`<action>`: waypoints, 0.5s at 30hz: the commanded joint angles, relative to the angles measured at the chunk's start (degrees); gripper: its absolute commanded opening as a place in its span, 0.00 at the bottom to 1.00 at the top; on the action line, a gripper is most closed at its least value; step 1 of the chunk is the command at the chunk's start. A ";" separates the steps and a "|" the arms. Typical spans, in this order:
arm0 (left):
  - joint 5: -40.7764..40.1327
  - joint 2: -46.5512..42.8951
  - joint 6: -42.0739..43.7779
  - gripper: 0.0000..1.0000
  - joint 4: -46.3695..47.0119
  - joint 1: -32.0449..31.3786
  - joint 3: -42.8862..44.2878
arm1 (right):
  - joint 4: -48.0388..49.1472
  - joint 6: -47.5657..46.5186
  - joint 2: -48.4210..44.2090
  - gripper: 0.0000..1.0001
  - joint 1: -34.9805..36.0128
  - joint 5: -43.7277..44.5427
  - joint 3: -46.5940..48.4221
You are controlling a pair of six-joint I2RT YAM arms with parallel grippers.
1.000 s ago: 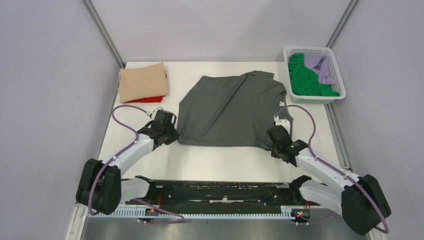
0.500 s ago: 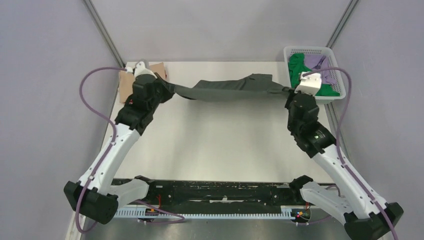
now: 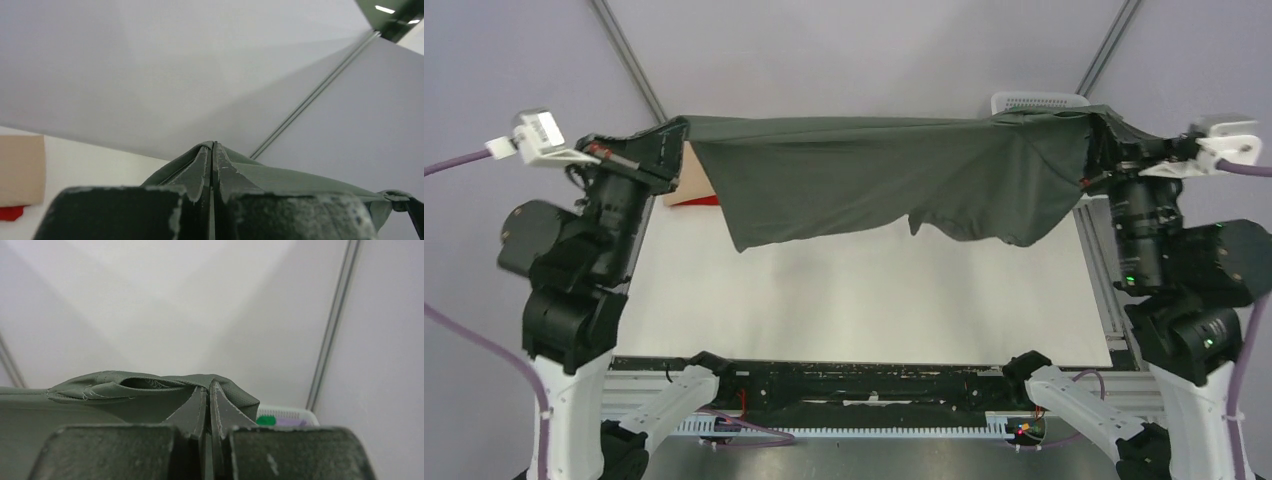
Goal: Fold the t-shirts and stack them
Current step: Flatten out the tshirt
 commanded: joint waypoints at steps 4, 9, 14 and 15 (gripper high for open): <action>1.83 -5.03 5.98 0.02 -4.74 0.18 5.65 | -4.76 -4.57 -0.12 0.00 -0.15 -11.82 12.13; 1.46 -6.29 5.72 0.02 -4.51 0.17 3.31 | -4.64 -5.49 0.12 0.00 -0.13 -12.46 11.60; -0.23 -4.24 6.22 0.02 1.00 0.20 -5.63 | 0.14 -8.29 0.83 0.00 -0.13 -8.05 2.02; -1.80 -3.16 6.05 0.02 1.74 0.16 -7.50 | 1.61 -8.91 1.61 0.01 -0.15 -6.33 -0.74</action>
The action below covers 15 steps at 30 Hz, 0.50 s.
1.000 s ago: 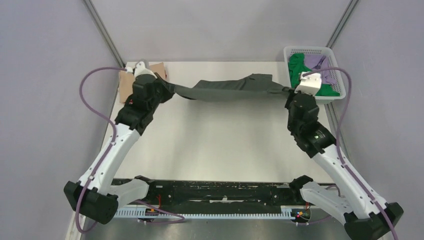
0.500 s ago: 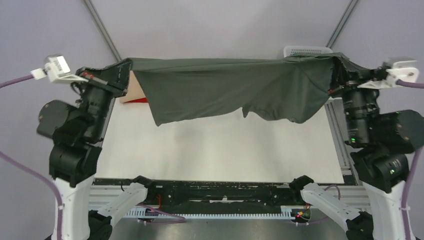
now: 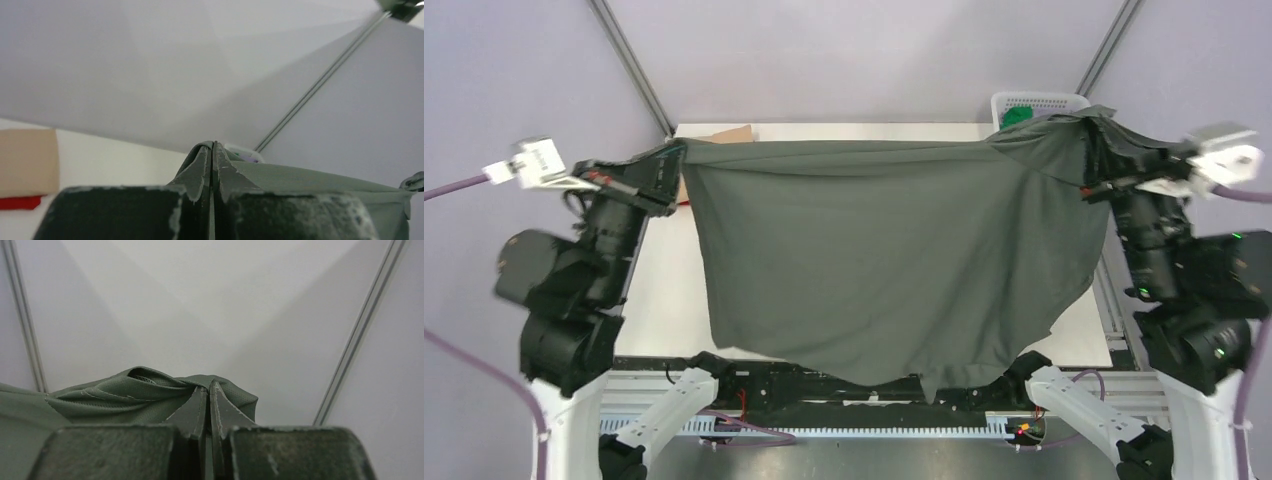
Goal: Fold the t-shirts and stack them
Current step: Flatten out the tshirt
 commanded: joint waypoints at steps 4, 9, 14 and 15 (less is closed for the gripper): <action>-13.31 10.48 1.18 0.03 6.70 0.17 -17.06 | 11.58 -8.70 6.55 0.03 -0.15 11.15 -20.71; -23.15 28.91 -3.25 0.05 12.94 1.76 -27.96 | 24.92 -7.28 22.18 0.00 -3.12 14.83 -34.69; -18.93 52.33 -7.28 0.07 14.87 6.42 -21.56 | 29.42 -0.53 47.95 0.04 -6.90 3.06 -29.57; -18.11 55.25 -7.27 0.24 14.74 6.70 -19.89 | 27.35 0.49 53.07 0.11 -6.90 3.03 -24.58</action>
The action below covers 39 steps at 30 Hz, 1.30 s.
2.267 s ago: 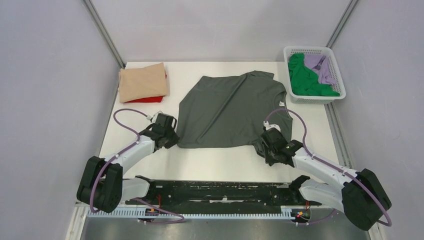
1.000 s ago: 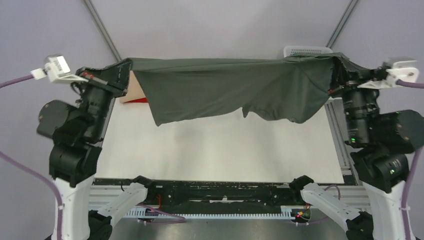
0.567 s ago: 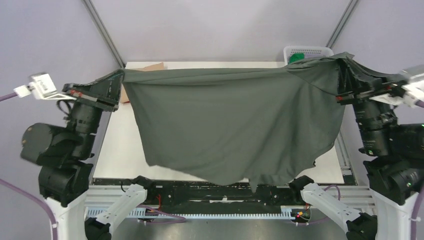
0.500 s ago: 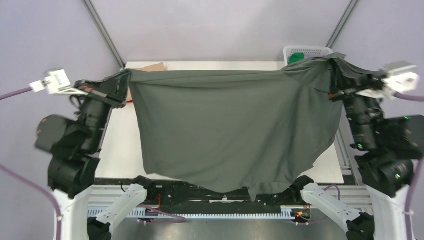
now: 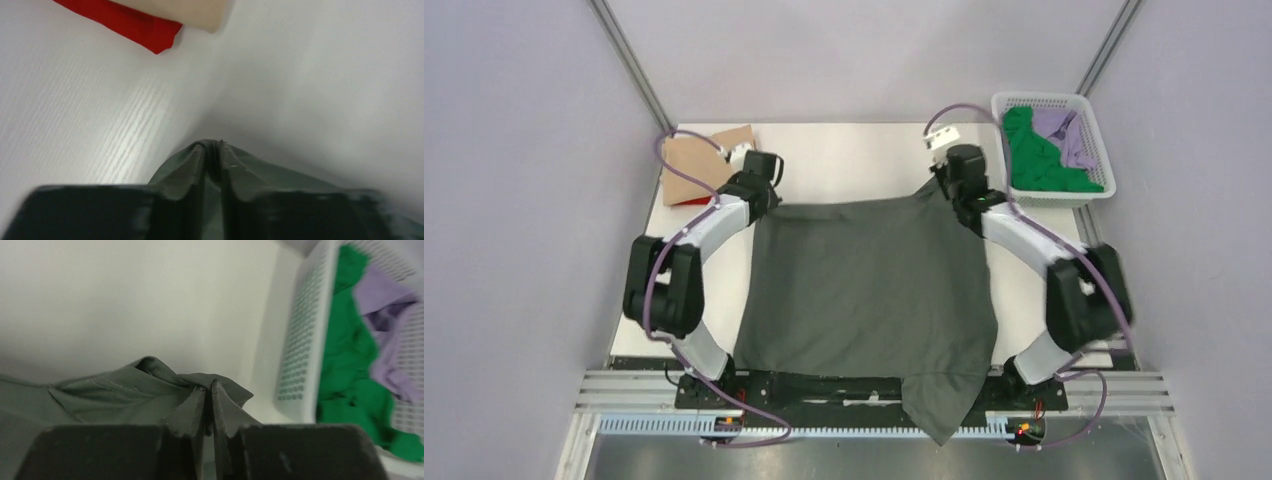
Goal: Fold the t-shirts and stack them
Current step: Flatten out the tshirt
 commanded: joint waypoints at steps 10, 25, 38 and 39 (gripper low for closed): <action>7.02 3.38 -0.08 1.00 6.65 2.15 6.75 | -2.78 13.35 14.34 0.98 -1.19 -1.88 14.86; 23.24 3.11 -1.77 1.00 1.87 -1.90 -3.49 | -1.14 31.01 -1.77 0.98 -1.19 -12.72 -16.77; 19.43 22.70 -2.22 1.00 -3.24 -1.43 9.01 | -1.23 33.05 15.06 0.98 -5.19 -12.00 -9.11; 19.30 23.83 -2.24 1.00 -3.99 -1.26 10.83 | -1.23 32.95 16.87 0.98 -5.64 -12.22 -7.55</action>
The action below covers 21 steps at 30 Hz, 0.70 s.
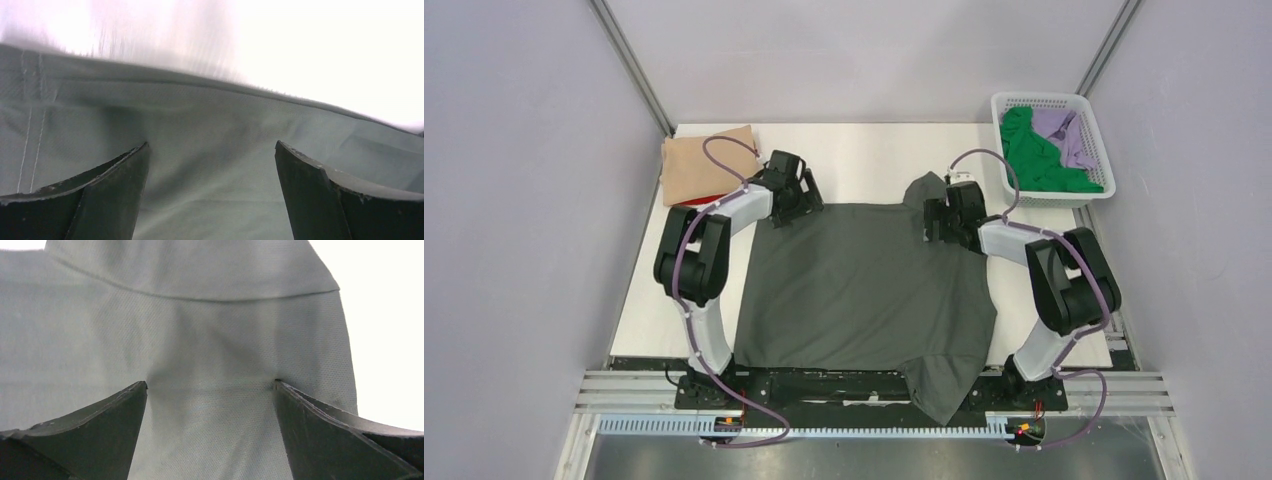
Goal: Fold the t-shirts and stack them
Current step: Flatten out the tshirt
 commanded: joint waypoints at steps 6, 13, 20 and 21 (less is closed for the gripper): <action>-1.53 13.46 -0.92 1.00 -6.55 1.85 15.88 | 0.46 1.45 15.69 0.98 -5.61 -1.92 16.36; 0.64 26.88 -2.01 1.00 -12.58 2.42 35.96 | -2.01 1.77 28.05 0.98 -9.44 -4.98 32.69; 2.39 30.90 -2.51 1.00 -12.83 2.69 45.38 | -5.56 2.39 39.02 0.98 -11.03 -7.72 49.50; 2.37 30.73 -2.28 1.00 -12.83 2.69 46.39 | -5.59 2.43 40.02 0.98 -11.07 -7.77 51.14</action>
